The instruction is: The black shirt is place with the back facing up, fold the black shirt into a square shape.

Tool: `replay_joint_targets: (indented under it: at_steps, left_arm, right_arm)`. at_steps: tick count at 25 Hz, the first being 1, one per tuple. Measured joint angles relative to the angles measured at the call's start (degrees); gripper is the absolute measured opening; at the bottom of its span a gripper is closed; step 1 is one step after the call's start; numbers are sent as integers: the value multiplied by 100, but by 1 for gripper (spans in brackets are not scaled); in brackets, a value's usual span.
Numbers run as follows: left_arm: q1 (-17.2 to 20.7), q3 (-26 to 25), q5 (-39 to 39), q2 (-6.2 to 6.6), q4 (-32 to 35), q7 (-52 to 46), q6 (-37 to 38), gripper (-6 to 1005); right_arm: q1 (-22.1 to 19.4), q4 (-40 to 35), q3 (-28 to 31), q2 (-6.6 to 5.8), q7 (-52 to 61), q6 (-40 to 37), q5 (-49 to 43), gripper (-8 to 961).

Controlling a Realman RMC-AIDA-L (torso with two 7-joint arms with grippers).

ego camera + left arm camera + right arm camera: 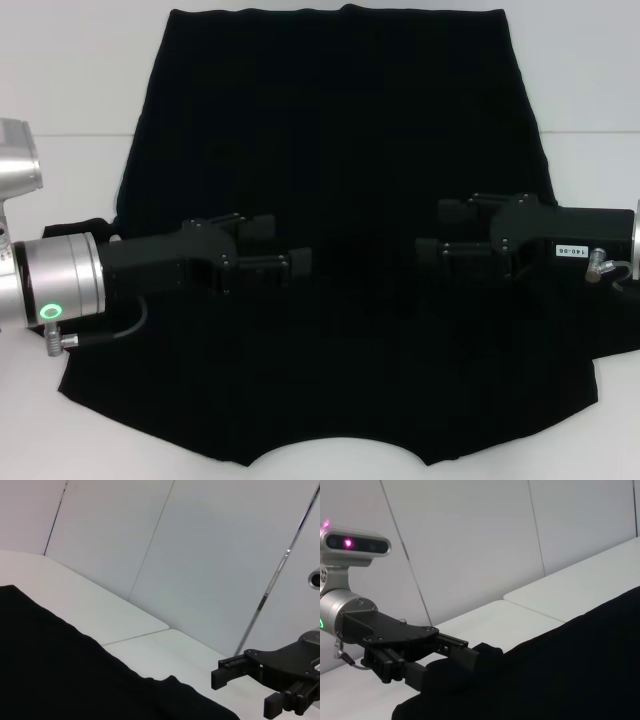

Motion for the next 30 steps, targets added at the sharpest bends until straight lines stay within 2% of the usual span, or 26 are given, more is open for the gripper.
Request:
replay_joint_targets:
  at_steps: [14, 19, 22, 25, 30]
  left_arm:
    - [2, -20, 2, 0, 31, -218, -54, 907]
    - [87, -154, 141, 90, 275, -1318, -564, 908]
    - [118, -547, 582, 165, 433, -2101, -844, 907]
    - [143, -980, 1079, 262, 599, -2751, -843, 907]
    - [270, -1366, 1757, 372, 1015, -3638, -721, 907]
  right_arm:
    - [17, 1, -4, 5, 0, 132, -18, 824]
    - [37, 1, 27, 20, 2, 167, -8, 824]
    - [60, 1, 37, 23, 43, 166, 2, 824]
    - [74, 1, 47, 29, 60, 166, 12, 824]
    - [123, 4, 61, 37, 70, 210, 16, 824]
